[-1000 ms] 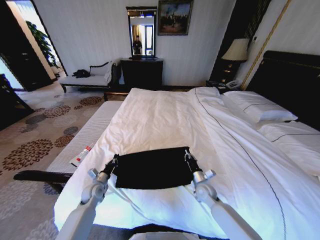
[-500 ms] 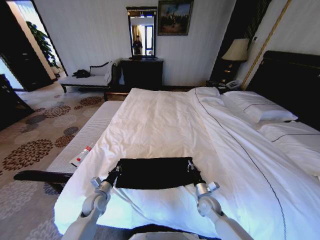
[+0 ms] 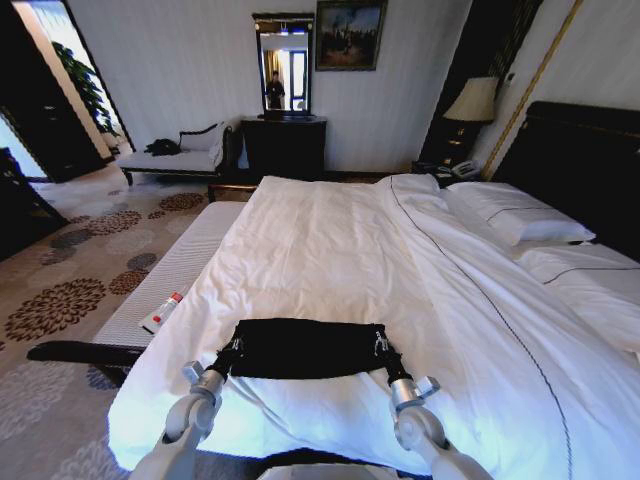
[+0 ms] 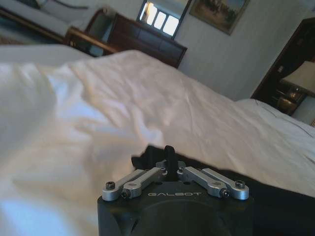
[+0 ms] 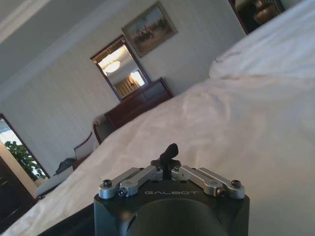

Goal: Fold the clothes on the bed.

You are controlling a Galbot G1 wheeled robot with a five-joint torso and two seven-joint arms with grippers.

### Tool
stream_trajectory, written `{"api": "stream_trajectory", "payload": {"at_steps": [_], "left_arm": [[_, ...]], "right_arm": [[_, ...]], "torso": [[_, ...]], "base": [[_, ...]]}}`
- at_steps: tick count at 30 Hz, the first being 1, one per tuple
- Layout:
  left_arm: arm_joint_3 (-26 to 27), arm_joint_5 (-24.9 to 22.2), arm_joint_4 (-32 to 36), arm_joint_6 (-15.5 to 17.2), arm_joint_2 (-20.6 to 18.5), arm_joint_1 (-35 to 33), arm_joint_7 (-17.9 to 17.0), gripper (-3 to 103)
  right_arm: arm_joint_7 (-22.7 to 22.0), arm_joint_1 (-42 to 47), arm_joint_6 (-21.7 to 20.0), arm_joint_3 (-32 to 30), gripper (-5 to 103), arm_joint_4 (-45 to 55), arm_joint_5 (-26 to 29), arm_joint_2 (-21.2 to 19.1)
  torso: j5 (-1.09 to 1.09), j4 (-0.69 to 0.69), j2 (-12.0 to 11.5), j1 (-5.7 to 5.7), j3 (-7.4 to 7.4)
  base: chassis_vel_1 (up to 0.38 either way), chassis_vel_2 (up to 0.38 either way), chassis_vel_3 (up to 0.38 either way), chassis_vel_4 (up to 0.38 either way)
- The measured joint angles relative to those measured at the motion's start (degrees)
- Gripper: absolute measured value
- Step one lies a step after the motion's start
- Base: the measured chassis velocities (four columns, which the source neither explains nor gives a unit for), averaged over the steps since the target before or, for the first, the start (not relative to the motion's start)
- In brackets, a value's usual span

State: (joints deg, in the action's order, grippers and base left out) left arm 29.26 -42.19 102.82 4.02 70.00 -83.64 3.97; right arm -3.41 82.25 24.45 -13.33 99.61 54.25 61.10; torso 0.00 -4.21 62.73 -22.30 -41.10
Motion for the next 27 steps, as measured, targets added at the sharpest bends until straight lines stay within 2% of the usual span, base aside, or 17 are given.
{"api": "stream_trajectory", "payload": {"at_steps": [1,3,7,8,10,12,13,15,16,17,18,21,22,23,24,26,27], "left_arm": [[0.7,0.4,1.4,-0.4,-0.5,-0.7,-0.2,8],[1.5,0.7,2.7,-0.8,-1.0,-1.2,-0.4,8],[4.9,-0.1,9.2,-1.1,-3.4,-1.5,-1.6,29],[4.9,-0.1,9.2,-1.1,-3.4,-1.5,-1.6,29],[6.1,-2.2,12.5,0.2,-4.7,-0.3,-2.7,40],[6.5,-4.0,14.5,2.2,-5.5,1.2,-4.1,45],[6.5,-4.0,14.5,2.2,-5.5,1.2,-4.1,45],[6.1,-5.3,15.6,5.9,-6.1,3.6,-6.9,56],[5.6,-5.2,15.7,7.7,-6.2,4.6,-8.1,62],[4.6,-4.7,15.7,10.2,-6.3,5.9,-10.4,62],[4.6,-4.7,15.7,10.2,-6.3,5.9,-10.4,62],[1.4,-3.1,14.3,18.3,-6.2,9.7,-18.5,78],[-0.2,-2.2,13.3,21.7,-6.0,11.0,-20.9,84],[-1.1,-1.6,12.8,23.5,-6.0,11.7,-22.0,84],[-1.1,-1.6,12.8,23.5,-6.0,11.7,-22.0,84],[-3.7,0.5,10.6,29.7,-5.9,13.7,-25.4,94],[-4.6,1.1,9.8,31.5,-6.0,14.1,-26.3,97]], "right_arm": [[0.0,0.2,0.3,-0.7,4,0.9,-0.6,-0.3],[-0.2,0.3,0.5,-1.4,9,1.8,-0.9,-0.5],[-4.4,-0.6,-0.2,-4.5,31,6.0,-0.6,-2.7],[-4.4,-0.6,-0.2,-4.5,31,6.0,-0.6,-2.7],[-8.5,-1.7,-2.2,-5.4,37,7.9,-0.7,-4.0],[-12.1,-2.9,-4.1,-5.5,47,9.4,0.1,-4.9],[-12.1,-2.9,-4.1,-5.5,47,9.4,0.1,-4.9],[-14.4,-4.9,-6.1,-4.9,58,10.0,1.4,-5.9],[-15.6,-6.2,-7.2,-4.2,58,9.9,1.7,-6.4],[-16.8,-7.8,-8.6,-3.2,63,9.6,1.9,-6.8],[-16.8,-7.8,-8.6,-3.2,63,9.6,1.9,-6.8],[-20.2,-11.9,-13.5,0.9,80,8.2,2.6,-7.9],[-21.7,-13.6,-15.3,3.1,80,7.5,2.9,-8.3],[-22.6,-14.5,-16.5,4.6,85,7.1,3.0,-8.4],[-22.6,-14.5,-16.5,4.6,85,7.1,3.0,-8.4],[-26.1,-17.4,-21.5,9.5,95,5.4,2.7,-8.9],[-27.6,-18.1,-23.5,11.2,98,5.0,2.5,-9.1]], "torso": [[-0.01,0.01,0.0,0.00,0.00],[0.00,0.01,0.0,0.00,0.00],[0.00,0.01,0.0,0.00,0.00],[0.00,0.01,0.0,0.00,0.00],[0.00,0.01,0.0,0.00,0.00],[0.01,0.00,0.0,0.00,-0.01],[0.01,0.00,0.0,0.00,-0.01],[0.01,0.00,0.0,0.00,-0.01],[0.01,0.00,0.0,0.00,-0.01],[0.00,0.00,0.0,0.00,-0.01],[0.00,0.00,0.0,0.00,-0.01],[0.01,0.00,0.0,-0.01,-0.01],[0.00,0.00,0.0,-0.01,-0.01],[-0.01,0.00,0.0,-0.01,-0.02],[-0.01,0.00,0.0,-0.01,-0.02],[0.02,0.01,0.0,-0.01,-0.02],[-0.01,0.01,0.0,-0.02,-0.02]], "base": [[0.000,0.000,0.000,0.000],[0.000,0.000,0.000,0.000],[0.000,0.000,0.000,0.000],[0.000,0.000,0.000,0.000],[0.000,0.000,0.000,0.000],[0.000,0.000,0.000,0.000],[0.000,0.000,0.000,0.000],[0.000,0.000,0.000,0.000],[0.000,0.000,0.000,0.000],[0.000,0.000,0.000,0.000],[0.000,0.000,0.000,0.000],[0.000,0.000,0.000,0.000],[0.000,0.000,0.000,0.000],[0.000,0.000,0.000,0.000],[0.000,0.000,0.000,0.000],[0.000,0.000,0.000,0.000],[0.000,0.000,0.000,0.000]]}}
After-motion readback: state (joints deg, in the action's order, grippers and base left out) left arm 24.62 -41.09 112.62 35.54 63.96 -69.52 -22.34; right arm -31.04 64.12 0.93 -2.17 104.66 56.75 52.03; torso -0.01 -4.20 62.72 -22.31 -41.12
